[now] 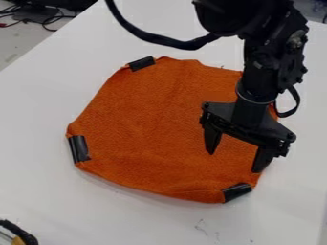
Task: Fold the cloth from top right to bottom left
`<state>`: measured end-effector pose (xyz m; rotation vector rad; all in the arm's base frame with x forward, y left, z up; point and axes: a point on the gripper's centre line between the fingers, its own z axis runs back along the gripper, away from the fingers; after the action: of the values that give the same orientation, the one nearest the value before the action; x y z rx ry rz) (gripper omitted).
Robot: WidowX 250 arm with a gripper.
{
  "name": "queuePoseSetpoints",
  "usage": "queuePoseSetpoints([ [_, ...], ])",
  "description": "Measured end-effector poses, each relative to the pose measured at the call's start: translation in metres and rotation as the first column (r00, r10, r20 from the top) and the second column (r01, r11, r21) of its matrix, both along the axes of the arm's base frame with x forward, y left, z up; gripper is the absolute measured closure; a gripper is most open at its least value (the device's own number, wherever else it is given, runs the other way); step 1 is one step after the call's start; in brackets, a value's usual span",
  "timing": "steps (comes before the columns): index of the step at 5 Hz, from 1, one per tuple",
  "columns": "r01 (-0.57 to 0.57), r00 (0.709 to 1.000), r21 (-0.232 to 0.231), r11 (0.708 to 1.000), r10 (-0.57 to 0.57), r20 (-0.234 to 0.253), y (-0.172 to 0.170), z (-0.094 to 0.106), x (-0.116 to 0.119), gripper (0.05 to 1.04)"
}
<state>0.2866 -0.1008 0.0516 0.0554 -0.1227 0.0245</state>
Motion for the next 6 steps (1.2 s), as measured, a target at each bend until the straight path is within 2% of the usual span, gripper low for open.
queuePoseSetpoints([
  [1, 0.004, 1.000, 0.009, 1.000, -0.003, -0.030, 0.000, -0.009, -0.002, 0.082],
  [2, 0.051, 0.998, -0.006, 0.999, -0.051, -0.021, -0.003, -0.009, 0.022, 0.082],
  [3, 0.088, 0.996, -0.018, 0.996, -0.089, -0.032, -0.005, -0.009, 0.051, 0.082],
  [4, 0.140, 0.990, -0.029, 0.990, -0.140, -0.016, -0.008, -0.007, 0.099, 0.082],
  [5, 0.167, 0.985, -0.030, 0.985, -0.166, 0.036, 0.000, -0.010, 0.138, 0.082],
  [6, 0.180, 0.981, -0.026, 0.983, -0.178, 0.077, 0.012, -0.011, 0.161, 0.082],
])
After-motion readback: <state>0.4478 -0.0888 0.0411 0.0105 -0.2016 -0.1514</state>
